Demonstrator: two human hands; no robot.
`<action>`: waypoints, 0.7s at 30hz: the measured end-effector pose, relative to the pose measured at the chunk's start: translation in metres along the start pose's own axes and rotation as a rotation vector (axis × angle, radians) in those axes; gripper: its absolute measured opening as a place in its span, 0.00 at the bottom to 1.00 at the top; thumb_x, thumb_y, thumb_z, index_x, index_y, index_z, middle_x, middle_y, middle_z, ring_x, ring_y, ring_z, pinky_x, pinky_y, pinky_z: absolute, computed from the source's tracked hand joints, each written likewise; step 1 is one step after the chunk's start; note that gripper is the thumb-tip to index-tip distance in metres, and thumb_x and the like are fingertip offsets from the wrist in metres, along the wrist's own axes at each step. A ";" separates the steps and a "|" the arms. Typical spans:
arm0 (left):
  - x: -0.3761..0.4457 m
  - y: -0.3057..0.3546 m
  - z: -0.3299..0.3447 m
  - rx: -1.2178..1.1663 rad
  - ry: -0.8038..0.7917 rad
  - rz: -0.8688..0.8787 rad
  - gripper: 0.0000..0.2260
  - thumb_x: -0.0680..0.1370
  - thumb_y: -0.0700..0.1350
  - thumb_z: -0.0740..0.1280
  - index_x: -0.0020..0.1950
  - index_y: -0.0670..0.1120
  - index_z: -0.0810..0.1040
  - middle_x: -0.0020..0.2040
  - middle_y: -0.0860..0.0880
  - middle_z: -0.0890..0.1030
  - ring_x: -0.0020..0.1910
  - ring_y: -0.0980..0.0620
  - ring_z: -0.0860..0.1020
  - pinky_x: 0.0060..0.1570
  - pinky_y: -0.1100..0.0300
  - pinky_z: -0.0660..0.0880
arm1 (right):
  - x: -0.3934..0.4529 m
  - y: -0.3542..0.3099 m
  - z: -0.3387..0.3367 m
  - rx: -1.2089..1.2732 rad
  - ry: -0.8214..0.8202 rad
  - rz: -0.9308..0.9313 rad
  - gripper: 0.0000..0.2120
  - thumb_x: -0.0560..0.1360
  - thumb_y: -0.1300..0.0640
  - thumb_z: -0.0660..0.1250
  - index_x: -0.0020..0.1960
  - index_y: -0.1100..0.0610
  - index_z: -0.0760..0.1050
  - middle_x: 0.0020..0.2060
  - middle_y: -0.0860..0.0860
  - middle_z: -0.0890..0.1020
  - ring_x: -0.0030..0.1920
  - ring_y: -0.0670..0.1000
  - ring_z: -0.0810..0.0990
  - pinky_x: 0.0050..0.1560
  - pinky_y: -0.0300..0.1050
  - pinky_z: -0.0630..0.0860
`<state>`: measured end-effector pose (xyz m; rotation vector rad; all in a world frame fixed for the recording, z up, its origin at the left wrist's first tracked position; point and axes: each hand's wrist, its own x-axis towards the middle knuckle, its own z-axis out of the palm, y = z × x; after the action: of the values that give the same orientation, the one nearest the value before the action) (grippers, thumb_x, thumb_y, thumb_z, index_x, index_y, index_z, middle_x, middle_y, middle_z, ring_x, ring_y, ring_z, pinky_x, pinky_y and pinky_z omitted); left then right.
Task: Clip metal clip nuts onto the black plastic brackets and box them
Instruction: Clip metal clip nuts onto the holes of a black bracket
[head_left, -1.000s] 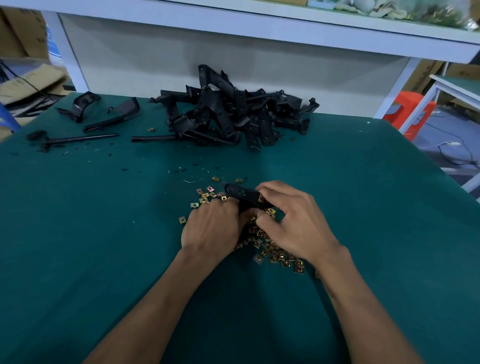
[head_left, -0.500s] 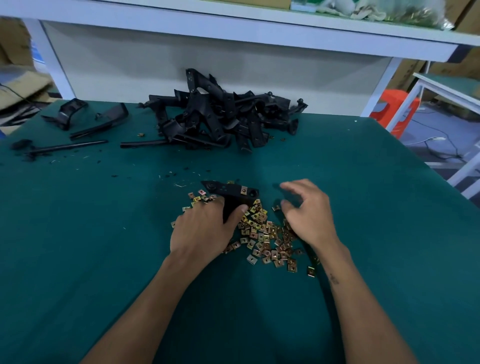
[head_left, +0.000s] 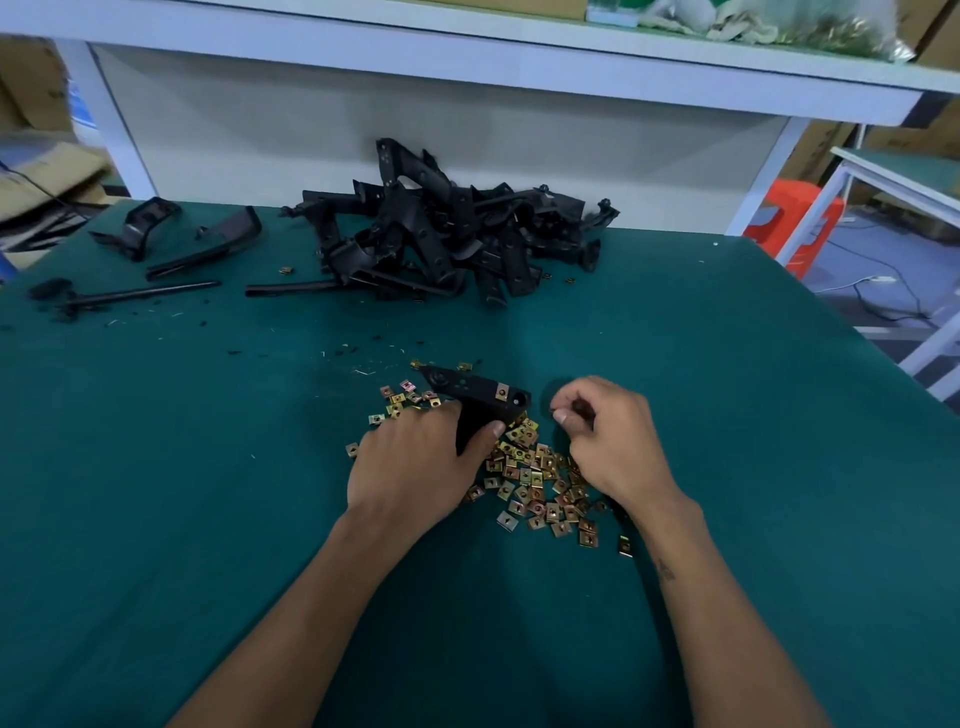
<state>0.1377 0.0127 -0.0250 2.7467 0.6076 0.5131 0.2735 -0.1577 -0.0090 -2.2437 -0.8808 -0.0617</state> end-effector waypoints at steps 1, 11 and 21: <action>0.000 0.001 0.000 0.008 0.001 0.008 0.21 0.80 0.69 0.54 0.42 0.53 0.66 0.32 0.54 0.67 0.38 0.42 0.80 0.35 0.54 0.67 | 0.000 -0.002 -0.001 0.082 0.045 0.008 0.08 0.77 0.67 0.71 0.46 0.55 0.82 0.41 0.42 0.82 0.45 0.41 0.80 0.44 0.28 0.71; -0.001 0.004 -0.002 0.083 0.025 0.062 0.22 0.80 0.69 0.54 0.44 0.52 0.69 0.38 0.47 0.81 0.38 0.42 0.82 0.33 0.55 0.67 | 0.000 -0.018 0.000 0.696 0.148 0.158 0.15 0.83 0.67 0.62 0.51 0.52 0.84 0.37 0.48 0.82 0.42 0.45 0.80 0.49 0.40 0.77; -0.005 0.011 -0.004 0.237 0.042 0.171 0.25 0.80 0.69 0.52 0.49 0.50 0.76 0.39 0.47 0.83 0.37 0.42 0.83 0.32 0.55 0.64 | 0.000 -0.045 0.008 0.891 0.196 0.130 0.08 0.74 0.65 0.75 0.46 0.53 0.85 0.42 0.54 0.87 0.46 0.51 0.85 0.50 0.40 0.80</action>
<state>0.1360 0.0019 -0.0194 3.0380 0.4727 0.5711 0.2446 -0.1302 0.0122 -1.4200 -0.5021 0.1443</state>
